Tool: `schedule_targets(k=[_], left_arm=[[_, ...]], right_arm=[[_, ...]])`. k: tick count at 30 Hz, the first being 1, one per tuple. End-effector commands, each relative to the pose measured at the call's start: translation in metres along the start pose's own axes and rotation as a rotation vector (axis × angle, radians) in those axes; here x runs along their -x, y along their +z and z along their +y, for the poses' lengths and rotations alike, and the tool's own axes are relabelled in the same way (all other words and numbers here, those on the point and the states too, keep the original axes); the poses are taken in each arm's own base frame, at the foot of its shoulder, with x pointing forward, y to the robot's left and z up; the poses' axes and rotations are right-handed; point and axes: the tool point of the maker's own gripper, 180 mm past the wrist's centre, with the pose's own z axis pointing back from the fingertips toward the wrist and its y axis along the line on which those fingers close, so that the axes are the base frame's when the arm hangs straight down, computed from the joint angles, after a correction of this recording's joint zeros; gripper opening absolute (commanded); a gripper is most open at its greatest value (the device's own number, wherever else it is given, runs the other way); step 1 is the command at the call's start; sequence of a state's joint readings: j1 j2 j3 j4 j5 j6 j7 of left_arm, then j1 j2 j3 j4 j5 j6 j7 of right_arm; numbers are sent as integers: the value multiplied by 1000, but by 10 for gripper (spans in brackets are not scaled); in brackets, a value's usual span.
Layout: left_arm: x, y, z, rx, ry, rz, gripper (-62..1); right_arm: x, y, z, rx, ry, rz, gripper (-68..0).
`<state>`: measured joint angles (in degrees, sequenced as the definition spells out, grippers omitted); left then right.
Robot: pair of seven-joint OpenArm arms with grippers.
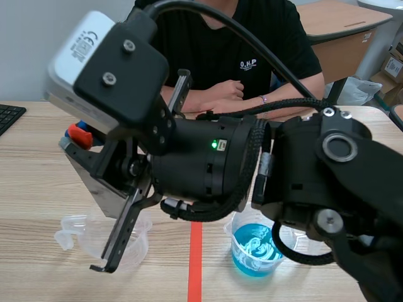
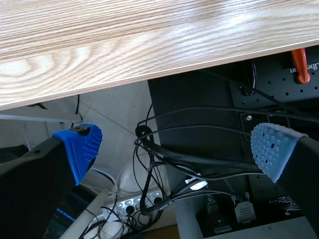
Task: Do the redox reaction experiment.
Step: 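Lift the metal plate out of the left beaker, then move the plate over the blue solution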
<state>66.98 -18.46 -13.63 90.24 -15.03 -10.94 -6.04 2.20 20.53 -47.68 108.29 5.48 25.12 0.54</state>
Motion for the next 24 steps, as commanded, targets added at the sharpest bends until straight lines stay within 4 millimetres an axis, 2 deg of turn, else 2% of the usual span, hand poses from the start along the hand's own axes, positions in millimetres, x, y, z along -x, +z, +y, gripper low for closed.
schedule_targets(k=[1,5,15,24], left_arm=[[-4,1,0,4,-2,-12,14],[-4,1,0,4,-2,-12,14],[-4,1,0,4,-2,-12,14],[-3,1,0,4,-2,-10,14]], right_arm=[[-16,2,-4,5,22,-44,-660],[-27,7,-5,3,22,-54,-660],[-44,26,-26,23,24,-74,-660],[-34,51,-49,55,51,-25,-660]])
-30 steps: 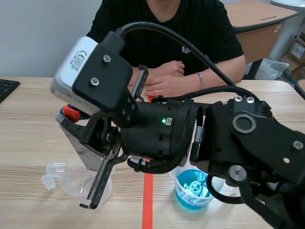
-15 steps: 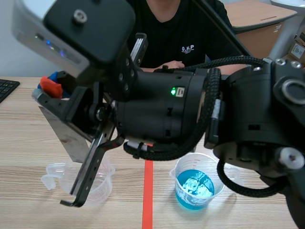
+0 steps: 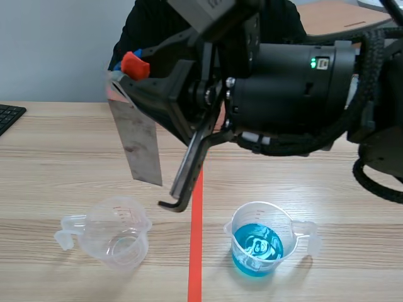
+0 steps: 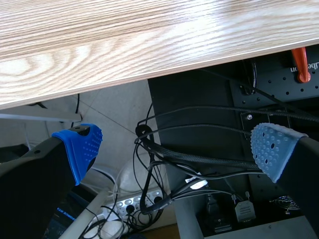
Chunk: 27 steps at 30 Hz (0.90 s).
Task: Do the redox reaction experiment.
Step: 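Move the plate over the blue solution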
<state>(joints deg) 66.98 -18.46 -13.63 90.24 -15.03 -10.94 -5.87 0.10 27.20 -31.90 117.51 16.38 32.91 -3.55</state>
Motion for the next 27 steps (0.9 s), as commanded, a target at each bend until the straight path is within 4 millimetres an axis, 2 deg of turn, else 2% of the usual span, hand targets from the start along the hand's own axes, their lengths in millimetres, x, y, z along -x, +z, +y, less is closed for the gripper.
schedule_targets(k=[1,8,14,27], left_arm=[[-4,1,0,4,-2,-14,14],[-4,1,0,4,-2,-13,14],[-4,1,0,4,-2,-13,14],[-4,1,0,5,-2,-13,14]], right_arm=[[-8,5,-5,9,16,-21,-660],[0,28,-19,25,9,12,-660],[-2,48,-28,58,18,35,-660],[-9,76,-10,75,-1,70,-660]])
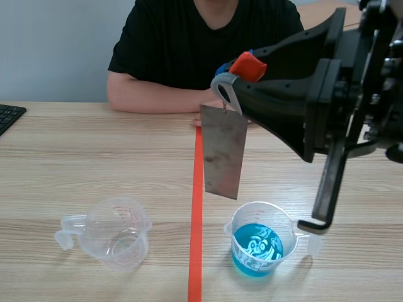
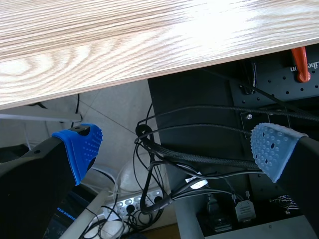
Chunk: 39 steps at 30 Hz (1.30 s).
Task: Do the redox reaction experiment.
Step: 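Move the plate over the blue solution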
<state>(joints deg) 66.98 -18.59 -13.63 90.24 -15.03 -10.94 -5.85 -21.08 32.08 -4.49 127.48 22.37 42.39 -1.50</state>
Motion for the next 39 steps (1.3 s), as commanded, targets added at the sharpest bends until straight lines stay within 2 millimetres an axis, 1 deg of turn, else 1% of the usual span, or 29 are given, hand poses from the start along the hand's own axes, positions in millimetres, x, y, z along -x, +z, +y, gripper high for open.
schedule_targets(k=[1,5,14,20,24,28,39], left_arm=[[-4,1,0,4,0,-14,14],[-4,1,0,4,0,-13,14],[-4,1,0,4,0,-13,14],[-2,1,0,4,0,-5,14],[0,1,0,4,-1,6,14],[1,1,0,4,0,14,14],[1,1,0,4,0,13,14]], right_arm=[[-10,4,1,0,10,-29,-660],[-9,13,2,22,-3,-16,-660],[-1,36,0,73,-42,16,-660],[1,45,6,37,-32,35,-660],[1,48,8,11,-15,44,-660],[5,48,12,-27,18,76,-660],[8,49,18,-105,63,106,-660]])
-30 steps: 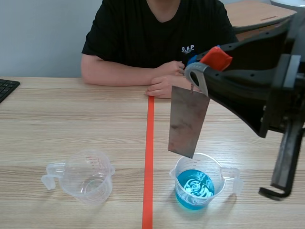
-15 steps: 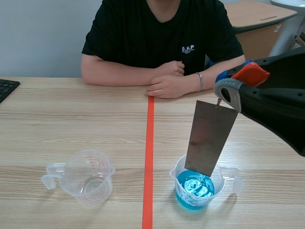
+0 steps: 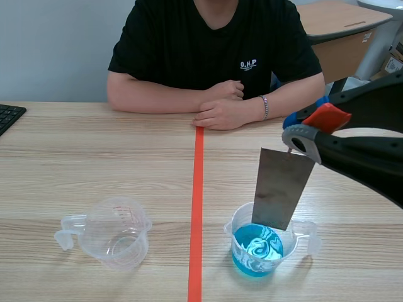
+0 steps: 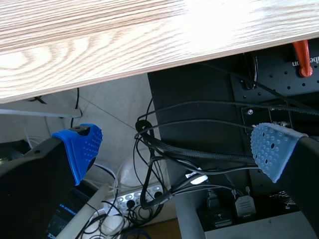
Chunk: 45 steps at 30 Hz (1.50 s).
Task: Do the redox reaction experiment.
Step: 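Move the plate over the blue solution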
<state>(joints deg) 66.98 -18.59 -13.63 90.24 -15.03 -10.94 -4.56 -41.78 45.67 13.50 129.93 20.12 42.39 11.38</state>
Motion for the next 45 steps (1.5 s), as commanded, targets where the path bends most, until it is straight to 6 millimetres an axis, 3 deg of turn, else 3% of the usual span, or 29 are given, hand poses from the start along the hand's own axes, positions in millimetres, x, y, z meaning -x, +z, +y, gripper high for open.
schedule_targets(k=[1,17,24,29,32,38,45], left_arm=[[-3,1,0,4,0,-9,14],[-4,1,0,7,-8,-13,9],[-9,0,5,30,-56,-14,-308],[-20,-3,11,68,-94,-22,-486],[-35,-6,13,112,-132,-49,-567],[-82,-19,21,189,-297,-127,-564],[-155,-25,21,307,-481,-294,-564]], right_arm=[[-9,-1,1,-19,21,-30,-660],[-5,0,-3,-27,96,-17,-660],[-3,2,-4,-26,104,-33,-660],[0,3,-5,-25,107,-40,-660],[-1,4,-5,-26,107,-46,-660],[-1,4,-5,-26,109,-46,-660],[-1,4,-5,-26,109,-50,-660]])
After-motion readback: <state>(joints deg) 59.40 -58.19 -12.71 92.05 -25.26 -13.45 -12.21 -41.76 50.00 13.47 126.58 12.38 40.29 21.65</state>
